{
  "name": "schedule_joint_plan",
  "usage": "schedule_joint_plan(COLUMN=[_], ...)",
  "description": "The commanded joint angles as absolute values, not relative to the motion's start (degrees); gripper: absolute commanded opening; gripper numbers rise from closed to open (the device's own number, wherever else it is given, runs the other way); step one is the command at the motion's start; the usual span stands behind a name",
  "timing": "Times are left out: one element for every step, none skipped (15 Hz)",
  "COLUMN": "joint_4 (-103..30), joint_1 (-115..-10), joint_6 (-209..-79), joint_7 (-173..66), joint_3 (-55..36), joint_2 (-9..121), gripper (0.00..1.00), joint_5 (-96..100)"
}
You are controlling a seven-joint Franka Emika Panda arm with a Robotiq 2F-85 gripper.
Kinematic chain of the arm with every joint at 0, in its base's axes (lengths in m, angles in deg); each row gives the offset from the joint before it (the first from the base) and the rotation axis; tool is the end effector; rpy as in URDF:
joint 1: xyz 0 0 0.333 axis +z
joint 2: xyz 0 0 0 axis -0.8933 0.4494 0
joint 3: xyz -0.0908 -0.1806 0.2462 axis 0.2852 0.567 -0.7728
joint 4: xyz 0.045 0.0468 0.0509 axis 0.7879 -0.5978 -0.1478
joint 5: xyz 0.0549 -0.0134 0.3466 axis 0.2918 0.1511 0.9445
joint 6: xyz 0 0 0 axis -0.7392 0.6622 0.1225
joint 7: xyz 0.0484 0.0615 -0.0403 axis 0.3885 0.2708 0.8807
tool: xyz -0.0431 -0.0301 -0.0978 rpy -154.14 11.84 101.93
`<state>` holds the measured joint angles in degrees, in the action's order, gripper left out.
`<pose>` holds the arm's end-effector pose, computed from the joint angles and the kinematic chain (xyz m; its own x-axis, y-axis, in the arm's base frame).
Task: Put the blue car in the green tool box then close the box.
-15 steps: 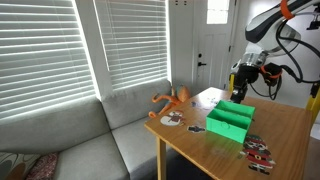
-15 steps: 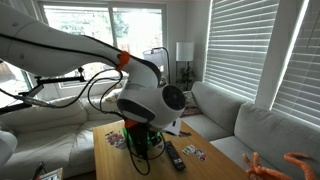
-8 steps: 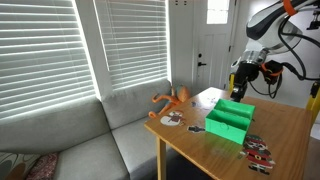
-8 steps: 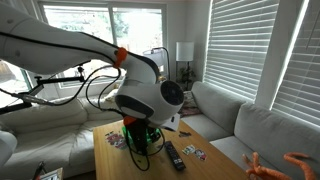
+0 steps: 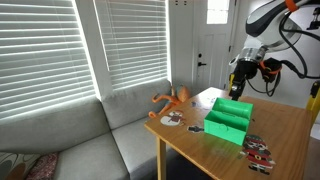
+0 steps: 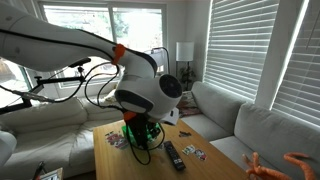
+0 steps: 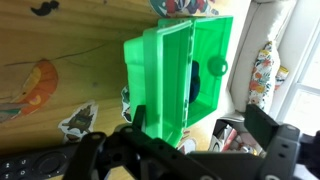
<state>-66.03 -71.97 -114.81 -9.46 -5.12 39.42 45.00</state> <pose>0.4738 -0.0885 0.4261 0.9933 0.0723 0.0902 0.1133 -0.7619 -0.6377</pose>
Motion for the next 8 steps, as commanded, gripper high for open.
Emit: schedule_joint_plan(joint_4=[-65.4,-65.3,-65.1,-64.9,-64.8,-64.7,-64.6,-64.4], joint_1=[-71.3,-71.0,-70.8,-70.5,-70.3,-70.0,-69.7,-69.4], joint_6=[-113.9,-114.2,-114.0,-114.0,-113.9,-113.8,-113.8,-113.8], joint_7=[-10.7,-11.1,-11.3,-11.5,-11.6,-11.9,-12.1,-12.4], joint_3=[-5.7,-5.9,-6.1,-6.3,-6.5,-6.7,-6.9,-7.1], joint_2=[37.7,37.4,37.2,37.0,36.8,36.6,36.5,36.4], gripper=[1.00,1.00,1.00,1.00,1.00,1.00,1.00,1.00], joint_5=[43.1,42.3,41.7,41.0,40.4,39.5,38.9,38.2])
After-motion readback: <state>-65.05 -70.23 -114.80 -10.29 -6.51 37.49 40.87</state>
